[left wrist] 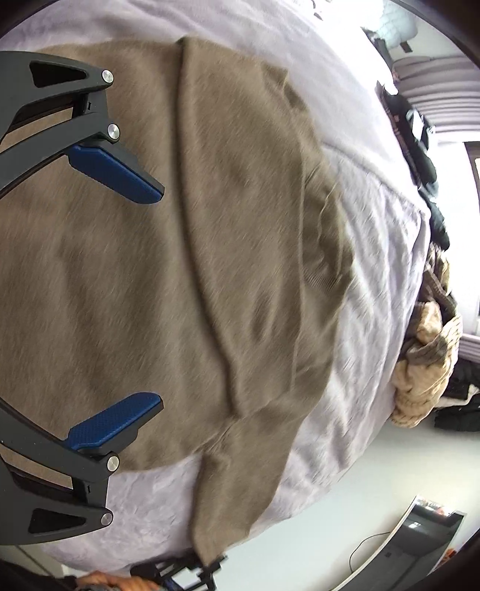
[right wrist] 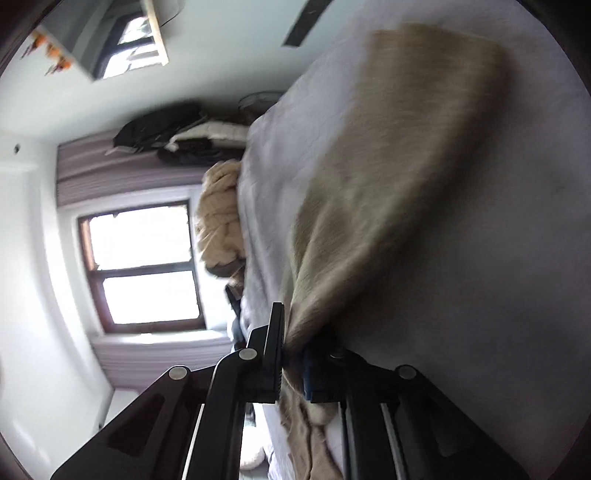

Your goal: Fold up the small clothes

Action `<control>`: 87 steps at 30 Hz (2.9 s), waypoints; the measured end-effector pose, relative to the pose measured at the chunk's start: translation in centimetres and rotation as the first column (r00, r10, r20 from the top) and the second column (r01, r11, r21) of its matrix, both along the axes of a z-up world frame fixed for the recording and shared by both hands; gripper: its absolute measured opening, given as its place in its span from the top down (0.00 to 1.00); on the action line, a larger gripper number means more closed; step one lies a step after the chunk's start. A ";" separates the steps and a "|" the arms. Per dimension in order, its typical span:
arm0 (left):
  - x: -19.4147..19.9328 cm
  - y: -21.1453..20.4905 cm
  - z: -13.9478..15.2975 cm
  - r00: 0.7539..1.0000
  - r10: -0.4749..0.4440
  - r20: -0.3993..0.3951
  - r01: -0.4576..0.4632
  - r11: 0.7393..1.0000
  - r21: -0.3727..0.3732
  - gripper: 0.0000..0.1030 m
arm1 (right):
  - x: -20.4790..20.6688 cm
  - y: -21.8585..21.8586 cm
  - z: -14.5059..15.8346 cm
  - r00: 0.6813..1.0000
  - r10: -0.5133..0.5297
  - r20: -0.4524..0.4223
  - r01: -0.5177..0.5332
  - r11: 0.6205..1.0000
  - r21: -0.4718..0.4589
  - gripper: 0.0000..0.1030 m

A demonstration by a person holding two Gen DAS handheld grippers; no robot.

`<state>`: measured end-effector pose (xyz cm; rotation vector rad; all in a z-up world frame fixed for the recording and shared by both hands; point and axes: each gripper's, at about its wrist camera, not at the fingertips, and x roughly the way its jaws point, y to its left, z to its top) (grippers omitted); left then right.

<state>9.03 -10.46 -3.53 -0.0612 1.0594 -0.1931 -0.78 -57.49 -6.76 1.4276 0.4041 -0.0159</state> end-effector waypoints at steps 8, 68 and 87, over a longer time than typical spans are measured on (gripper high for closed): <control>1.6 5.6 0.2 0.996 0.083 0.029 -0.082 0.996 -0.020 0.01 | 8.3 12.4 8.4 0.941 0.338 0.010 -0.313 0.884 -0.348 0.91; 9.1 19.5 -6.1 0.977 0.155 -0.144 -0.209 0.819 -0.535 0.91 | 10.9 23.7 -4.8 0.868 0.371 -0.329 -0.441 0.882 -0.169 0.52; 3.3 20.9 -5.7 0.986 0.150 -0.071 -0.166 0.900 -0.403 0.91 | 11.4 22.1 -3.9 0.793 0.429 -0.432 -0.576 0.759 -0.304 0.92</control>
